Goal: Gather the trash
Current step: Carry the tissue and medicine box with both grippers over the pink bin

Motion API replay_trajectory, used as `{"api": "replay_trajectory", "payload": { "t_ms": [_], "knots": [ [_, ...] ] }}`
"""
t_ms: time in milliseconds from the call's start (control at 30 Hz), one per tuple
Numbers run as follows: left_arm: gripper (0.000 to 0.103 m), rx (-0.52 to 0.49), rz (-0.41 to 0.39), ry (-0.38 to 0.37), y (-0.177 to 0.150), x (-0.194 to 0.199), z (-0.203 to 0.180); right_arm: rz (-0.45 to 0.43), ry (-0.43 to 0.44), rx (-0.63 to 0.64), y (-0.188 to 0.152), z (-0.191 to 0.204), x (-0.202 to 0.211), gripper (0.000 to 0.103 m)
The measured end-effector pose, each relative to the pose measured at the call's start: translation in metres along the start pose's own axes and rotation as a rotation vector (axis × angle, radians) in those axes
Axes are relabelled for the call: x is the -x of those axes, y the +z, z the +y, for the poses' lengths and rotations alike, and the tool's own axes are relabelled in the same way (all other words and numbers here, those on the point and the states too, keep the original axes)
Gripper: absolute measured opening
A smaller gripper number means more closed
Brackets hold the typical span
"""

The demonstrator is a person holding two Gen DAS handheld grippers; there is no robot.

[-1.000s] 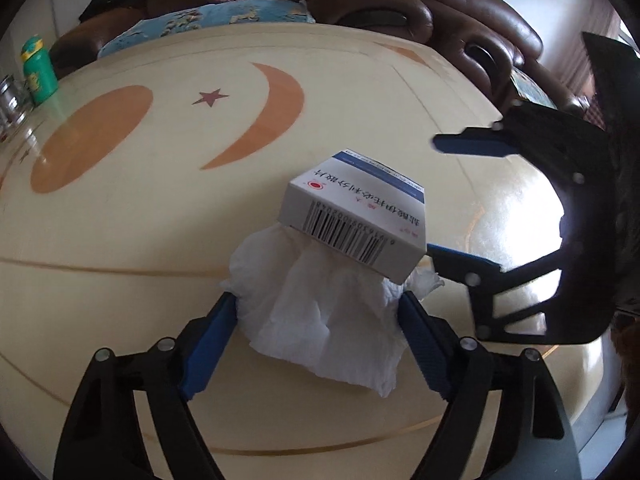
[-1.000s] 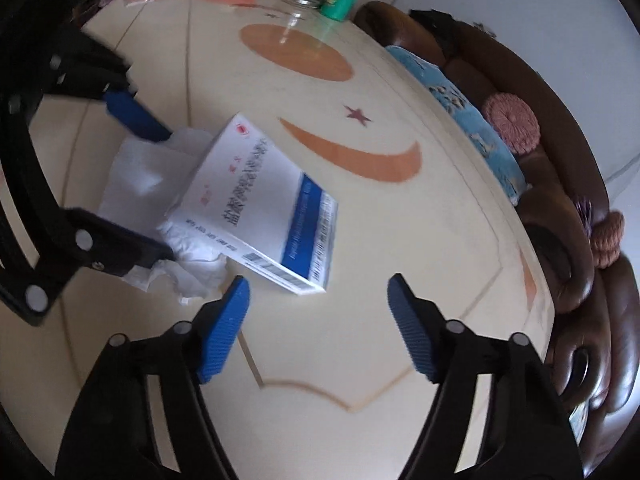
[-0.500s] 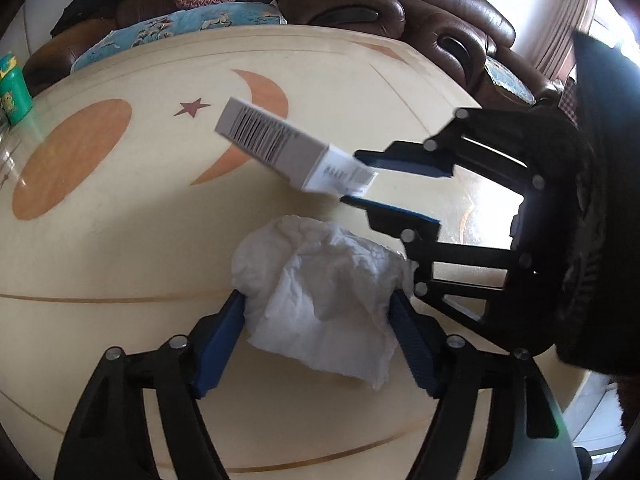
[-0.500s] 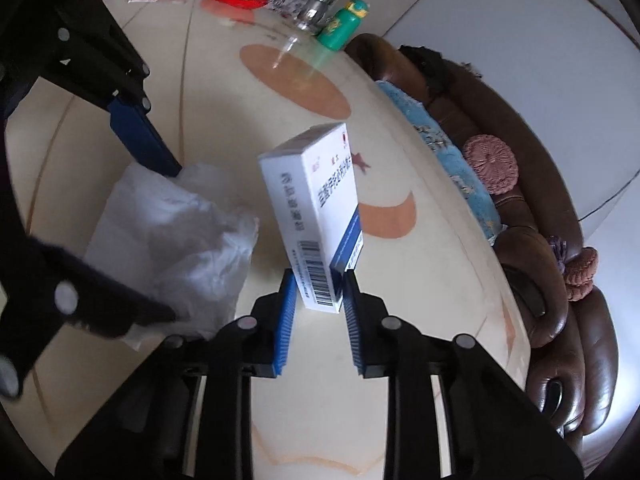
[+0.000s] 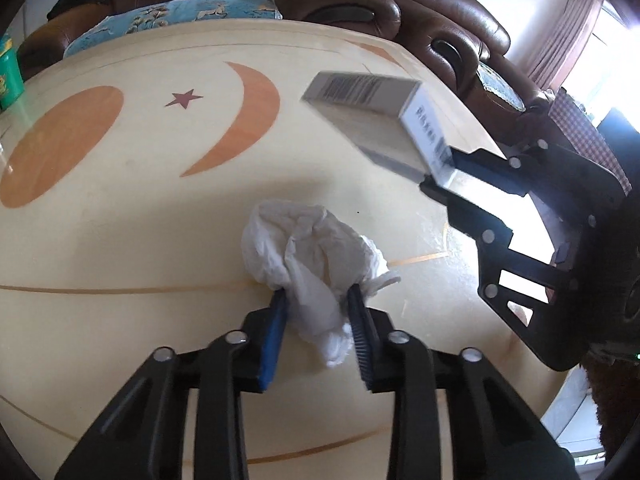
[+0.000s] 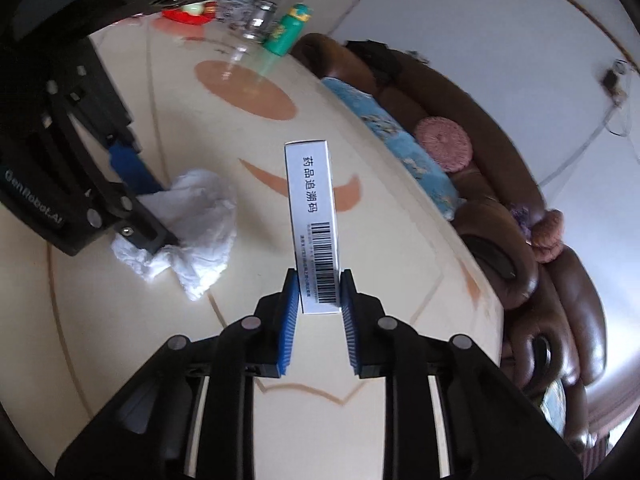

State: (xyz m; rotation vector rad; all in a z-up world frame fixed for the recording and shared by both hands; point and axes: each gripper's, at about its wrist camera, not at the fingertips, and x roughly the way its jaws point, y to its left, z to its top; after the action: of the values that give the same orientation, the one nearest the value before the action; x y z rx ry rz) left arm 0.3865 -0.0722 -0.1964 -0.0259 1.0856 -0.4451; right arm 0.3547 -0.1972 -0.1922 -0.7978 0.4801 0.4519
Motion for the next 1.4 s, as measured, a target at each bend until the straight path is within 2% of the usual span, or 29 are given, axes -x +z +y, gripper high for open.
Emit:
{"api": "replay_trajectory", "payload": {
  "t_ms": [100, 233, 467, 567, 900, 1167, 1400],
  "knots": [
    [0.019, 0.013, -0.005, -0.009, 0.001, 0.002, 0.000, 0.013, -0.021, -0.045, -0.002, -0.001, 0.005, 0.022],
    [0.015, 0.008, -0.020, -0.002, -0.002, 0.005, -0.005, 0.036, -0.031, -0.092, -0.005, 0.001, 0.012, 0.022],
    [0.014, 0.015, -0.055, 0.009, -0.009, 0.021, -0.006, 0.066, -0.075, -0.166, -0.009, 0.007, 0.031, 0.022],
    [0.014, 0.014, -0.060, 0.019, -0.011, 0.028, -0.008, 0.074, -0.129, -0.181, -0.005, 0.014, 0.043, 0.022],
    [0.014, 0.014, -0.103, 0.048, -0.029, 0.078, -0.010, 0.093, -0.133, -0.253, 0.010, 0.023, 0.087, 0.022],
    [0.014, -0.024, -0.133, 0.055, -0.062, 0.136, -0.026, 0.102, -0.142, -0.302, 0.031, 0.046, 0.151, 0.022],
    [0.014, -0.091, -0.136, 0.062, -0.116, 0.182, -0.044, 0.133, -0.138, -0.364, 0.043, 0.082, 0.215, 0.022]
  ]
}}
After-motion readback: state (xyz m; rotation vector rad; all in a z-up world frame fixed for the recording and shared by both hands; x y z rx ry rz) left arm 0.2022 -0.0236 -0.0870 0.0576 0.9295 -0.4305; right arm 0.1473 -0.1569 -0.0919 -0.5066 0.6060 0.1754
